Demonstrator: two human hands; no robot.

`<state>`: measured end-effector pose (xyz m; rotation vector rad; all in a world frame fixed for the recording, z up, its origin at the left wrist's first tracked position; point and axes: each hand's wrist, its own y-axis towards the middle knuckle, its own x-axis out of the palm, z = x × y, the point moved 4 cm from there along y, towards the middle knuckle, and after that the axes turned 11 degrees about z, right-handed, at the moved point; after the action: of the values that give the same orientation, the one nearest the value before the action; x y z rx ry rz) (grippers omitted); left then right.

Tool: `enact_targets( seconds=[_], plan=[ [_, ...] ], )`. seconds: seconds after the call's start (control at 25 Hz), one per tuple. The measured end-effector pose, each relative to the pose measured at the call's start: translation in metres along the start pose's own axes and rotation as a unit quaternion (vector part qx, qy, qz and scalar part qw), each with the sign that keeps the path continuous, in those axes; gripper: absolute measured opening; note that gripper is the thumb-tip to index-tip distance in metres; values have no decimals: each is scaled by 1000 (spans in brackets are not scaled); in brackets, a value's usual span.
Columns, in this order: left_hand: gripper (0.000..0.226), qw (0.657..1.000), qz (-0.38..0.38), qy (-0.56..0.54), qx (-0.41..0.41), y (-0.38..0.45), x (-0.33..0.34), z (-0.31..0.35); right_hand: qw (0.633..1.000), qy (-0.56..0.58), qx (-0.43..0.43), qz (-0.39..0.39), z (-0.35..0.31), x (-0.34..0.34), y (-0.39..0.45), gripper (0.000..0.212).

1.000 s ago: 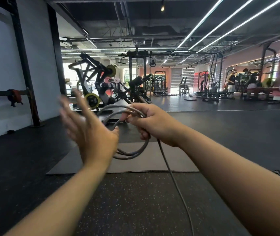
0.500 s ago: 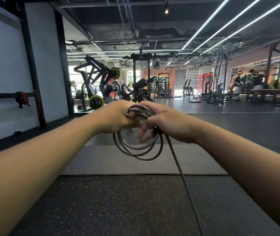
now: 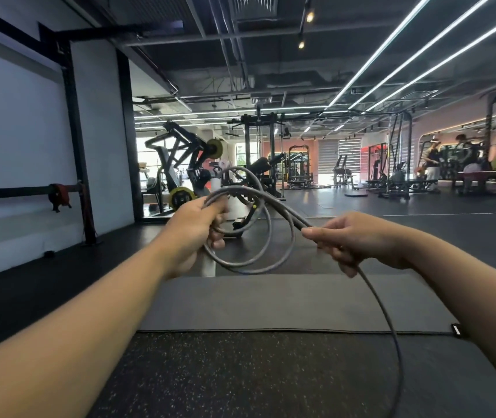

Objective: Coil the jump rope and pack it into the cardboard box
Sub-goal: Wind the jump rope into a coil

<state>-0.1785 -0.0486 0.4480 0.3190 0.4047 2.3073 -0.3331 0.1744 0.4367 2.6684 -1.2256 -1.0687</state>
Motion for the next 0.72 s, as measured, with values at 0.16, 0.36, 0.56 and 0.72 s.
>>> enact_targets(
  seconds=[0.16,0.36,0.56,0.72],
  plan=[
    [24,961,130,-233,-76,-5,-4,-18,959,216,90,158,20,-11,7,44],
    [33,879,263,-343,-200,-38,67,-36,907,405,114,16,-16,59,23,66],
    [40,894,330,-252,-170,-34,75,-23,904,426,30,-12,-24,104,6,79],
    [49,896,352,-144,-229,-28,77,-39,853,509,-11,115,-22,114,8,52]
  ],
)
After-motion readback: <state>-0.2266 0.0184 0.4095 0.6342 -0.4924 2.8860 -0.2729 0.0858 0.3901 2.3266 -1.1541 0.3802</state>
